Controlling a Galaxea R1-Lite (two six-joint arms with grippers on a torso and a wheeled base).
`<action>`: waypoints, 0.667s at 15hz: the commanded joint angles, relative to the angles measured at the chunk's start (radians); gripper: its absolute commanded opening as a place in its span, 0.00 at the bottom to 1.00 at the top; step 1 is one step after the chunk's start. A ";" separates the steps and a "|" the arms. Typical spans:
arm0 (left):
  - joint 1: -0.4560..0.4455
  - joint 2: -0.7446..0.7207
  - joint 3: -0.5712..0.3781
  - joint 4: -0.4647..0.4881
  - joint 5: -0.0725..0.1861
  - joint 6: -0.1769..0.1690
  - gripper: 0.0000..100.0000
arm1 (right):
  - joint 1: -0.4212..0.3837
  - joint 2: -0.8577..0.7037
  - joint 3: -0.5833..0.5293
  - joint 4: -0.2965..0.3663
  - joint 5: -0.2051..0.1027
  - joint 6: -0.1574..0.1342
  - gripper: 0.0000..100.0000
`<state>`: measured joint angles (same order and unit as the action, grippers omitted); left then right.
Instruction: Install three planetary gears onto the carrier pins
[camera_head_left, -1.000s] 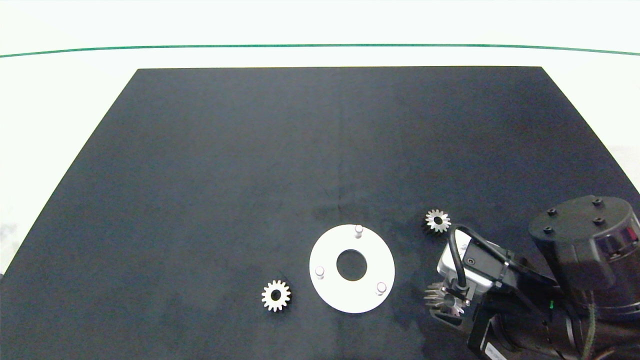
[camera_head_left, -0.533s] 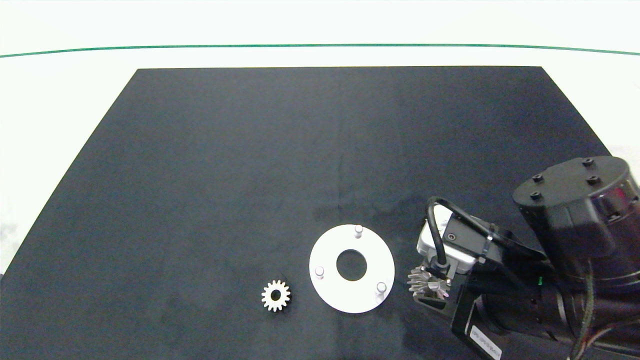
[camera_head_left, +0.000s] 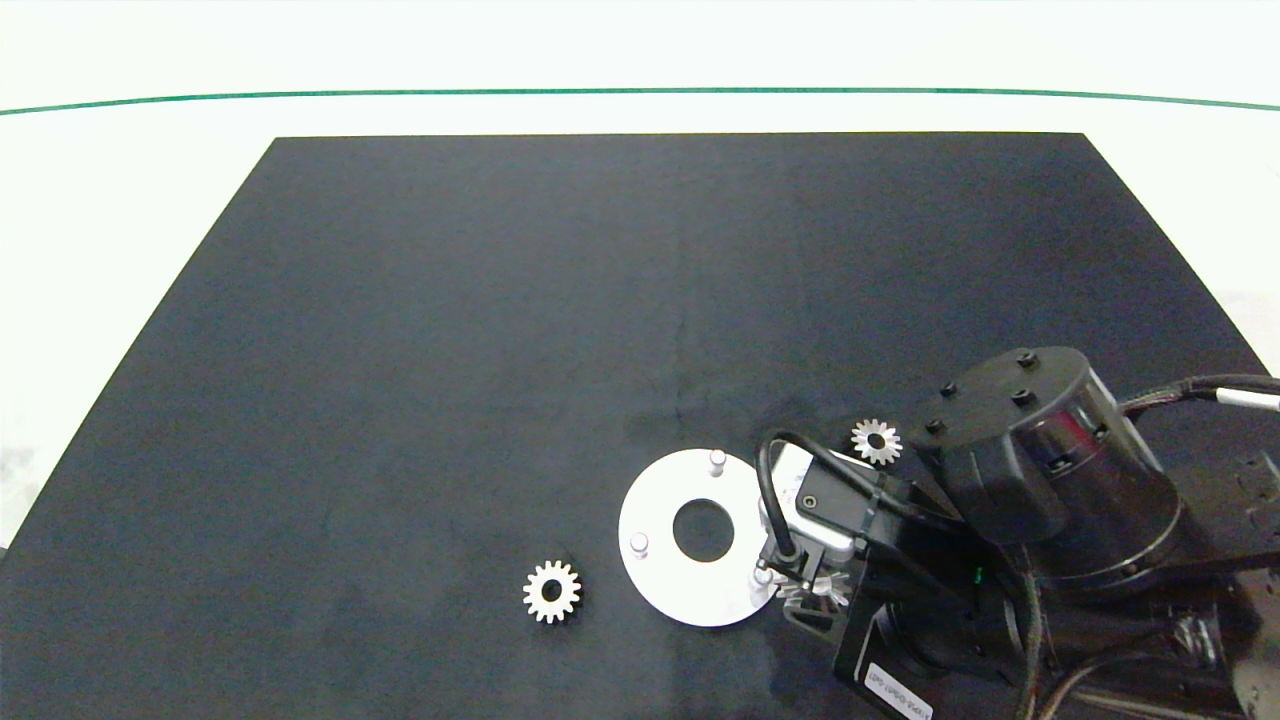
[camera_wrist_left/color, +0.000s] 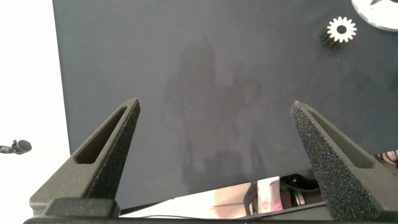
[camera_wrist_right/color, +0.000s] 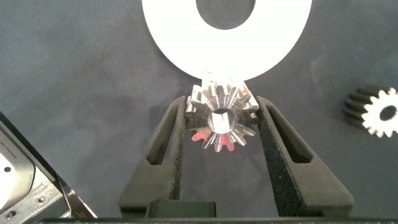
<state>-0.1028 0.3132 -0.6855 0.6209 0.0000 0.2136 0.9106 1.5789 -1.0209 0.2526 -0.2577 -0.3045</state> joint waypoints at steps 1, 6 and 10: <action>-0.002 0.000 0.000 0.003 0.000 0.001 1.00 | 0.004 0.039 -0.019 0.002 -0.006 -0.002 0.04; -0.002 0.000 -0.009 0.003 0.000 0.001 1.00 | 0.010 0.067 -0.042 0.001 -0.008 -0.002 0.04; -0.002 0.000 -0.015 0.003 0.000 0.001 1.00 | 0.013 0.078 -0.051 0.002 -0.037 -0.004 0.04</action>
<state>-0.1043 0.3132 -0.6974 0.6211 0.0000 0.2136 0.9230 1.6496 -1.0685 0.2530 -0.2923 -0.3060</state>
